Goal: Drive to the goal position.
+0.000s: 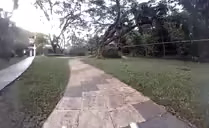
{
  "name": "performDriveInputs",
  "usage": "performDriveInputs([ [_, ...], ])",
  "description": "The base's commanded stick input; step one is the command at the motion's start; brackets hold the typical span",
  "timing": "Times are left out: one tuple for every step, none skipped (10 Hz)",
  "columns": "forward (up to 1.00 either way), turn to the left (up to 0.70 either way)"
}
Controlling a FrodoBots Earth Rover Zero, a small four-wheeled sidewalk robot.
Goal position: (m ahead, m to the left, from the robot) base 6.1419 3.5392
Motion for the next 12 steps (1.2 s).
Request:
performDriveInputs([
  [0.7,0.0],
  [0.7,0.0],
  [0.7,0.0],
  [0.7,0.0],
  [0.7,0.0],
  [0.7,0.0],
  [0.7,0.0],
  [0.7,0.0],
  [0.7,0.03],
  [0.7,0.11],
  [0.7,0.14],
  [0.7,0.14],
])
